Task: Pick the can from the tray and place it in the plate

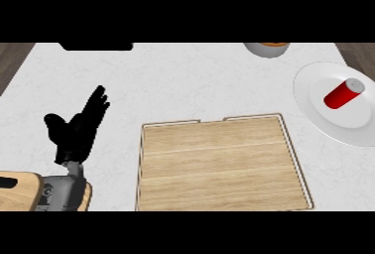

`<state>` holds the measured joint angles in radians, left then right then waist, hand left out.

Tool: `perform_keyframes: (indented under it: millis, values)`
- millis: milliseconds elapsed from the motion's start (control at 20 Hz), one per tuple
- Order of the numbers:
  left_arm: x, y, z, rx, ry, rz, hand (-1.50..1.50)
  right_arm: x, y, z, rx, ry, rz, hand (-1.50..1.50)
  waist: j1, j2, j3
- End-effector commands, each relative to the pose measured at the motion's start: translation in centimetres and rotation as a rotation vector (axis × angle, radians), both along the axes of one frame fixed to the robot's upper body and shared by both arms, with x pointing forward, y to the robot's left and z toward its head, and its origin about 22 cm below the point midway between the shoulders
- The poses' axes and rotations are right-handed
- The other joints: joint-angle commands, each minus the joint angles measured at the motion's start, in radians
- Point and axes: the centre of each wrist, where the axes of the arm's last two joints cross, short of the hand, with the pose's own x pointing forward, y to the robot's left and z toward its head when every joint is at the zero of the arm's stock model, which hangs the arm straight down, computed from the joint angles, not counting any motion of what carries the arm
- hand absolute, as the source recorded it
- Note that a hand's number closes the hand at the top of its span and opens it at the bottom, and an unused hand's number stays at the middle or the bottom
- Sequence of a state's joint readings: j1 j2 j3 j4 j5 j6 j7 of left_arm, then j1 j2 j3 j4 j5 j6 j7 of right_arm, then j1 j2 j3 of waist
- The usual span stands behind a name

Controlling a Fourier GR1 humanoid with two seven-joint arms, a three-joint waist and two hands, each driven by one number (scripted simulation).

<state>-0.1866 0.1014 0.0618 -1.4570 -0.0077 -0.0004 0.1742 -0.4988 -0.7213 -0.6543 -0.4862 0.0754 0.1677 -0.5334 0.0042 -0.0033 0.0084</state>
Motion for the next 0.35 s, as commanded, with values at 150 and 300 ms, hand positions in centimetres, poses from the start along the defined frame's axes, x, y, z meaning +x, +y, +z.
perform_keyframes:
  millis: [150,300]
  values:
    - [-1.1,2.6,-1.8,0.068,0.049,0.051,0.0,-3.8,-2.6,-0.6,-0.029,0.069,-0.015,-1.5,-0.005,0.005,-0.008]
    - [-0.5,4.4,-0.9,0.065,0.059,0.045,0.0,-3.5,-3.0,-0.4,-0.031,0.083,-0.048,-1.5,0.015,0.013,-0.006]
